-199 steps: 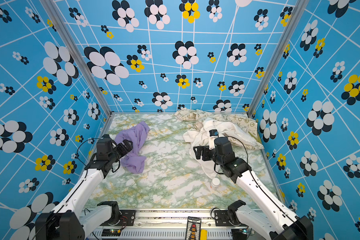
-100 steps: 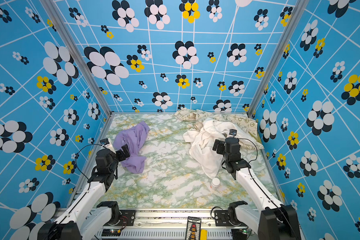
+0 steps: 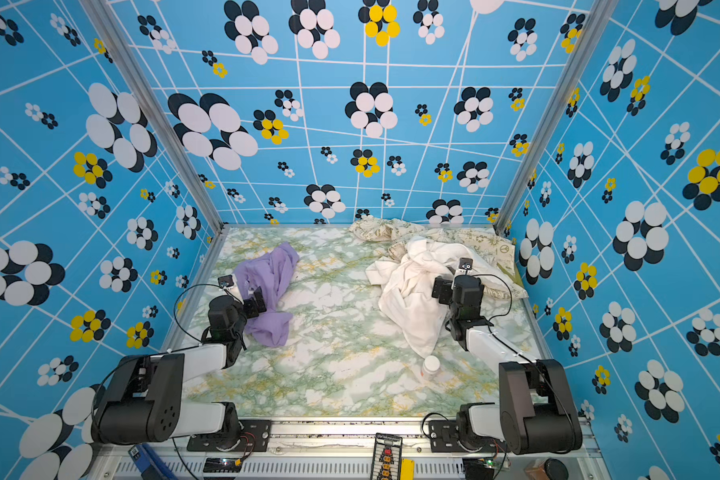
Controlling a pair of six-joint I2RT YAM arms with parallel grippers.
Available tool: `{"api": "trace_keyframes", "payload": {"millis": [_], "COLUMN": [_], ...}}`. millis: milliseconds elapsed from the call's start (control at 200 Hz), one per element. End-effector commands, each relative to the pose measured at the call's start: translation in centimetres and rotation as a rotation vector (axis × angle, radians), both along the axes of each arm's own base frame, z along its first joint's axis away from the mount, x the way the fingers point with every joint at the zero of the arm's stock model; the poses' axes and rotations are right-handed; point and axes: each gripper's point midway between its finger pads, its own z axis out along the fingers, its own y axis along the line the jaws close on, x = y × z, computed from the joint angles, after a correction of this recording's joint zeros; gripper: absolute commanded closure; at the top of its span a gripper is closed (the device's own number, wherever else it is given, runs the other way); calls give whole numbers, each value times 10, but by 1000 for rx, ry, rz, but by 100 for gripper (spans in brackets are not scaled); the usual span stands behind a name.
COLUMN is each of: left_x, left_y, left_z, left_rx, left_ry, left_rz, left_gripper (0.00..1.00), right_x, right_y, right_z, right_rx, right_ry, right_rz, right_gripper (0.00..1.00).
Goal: Pick out a specific cloth from the pile
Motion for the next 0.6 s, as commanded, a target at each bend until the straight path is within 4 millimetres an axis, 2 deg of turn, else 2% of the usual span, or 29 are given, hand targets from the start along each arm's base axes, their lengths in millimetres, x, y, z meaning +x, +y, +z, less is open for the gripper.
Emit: {"api": "trace_keyframes", "payload": {"millis": [0,110,255,455,595], "left_x": [5,9,14,20,20], "left_y": [-6,-14,-16,-17,-18], "left_z": [10,1,-3,-6,-5], "left_rx": [39,64,71,97,98], "left_ry": [-95,-80,-51,-15,-16], "left_rz": [-31,-62,-63,-51,-52], "left_gripper": [1,1,1,1,1], "right_x": [3,-3,-12,-6,-6], "right_y": [5,0,0,6,8], "right_z": [8,2,-27,-26,-42], "right_rx": [-15,-37,-48,-73,-79], "right_ry": [-38,-4,5,-26,-83], "right_rz": [46,23,34,79,99], "right_gripper": [1,1,1,1,1]}}
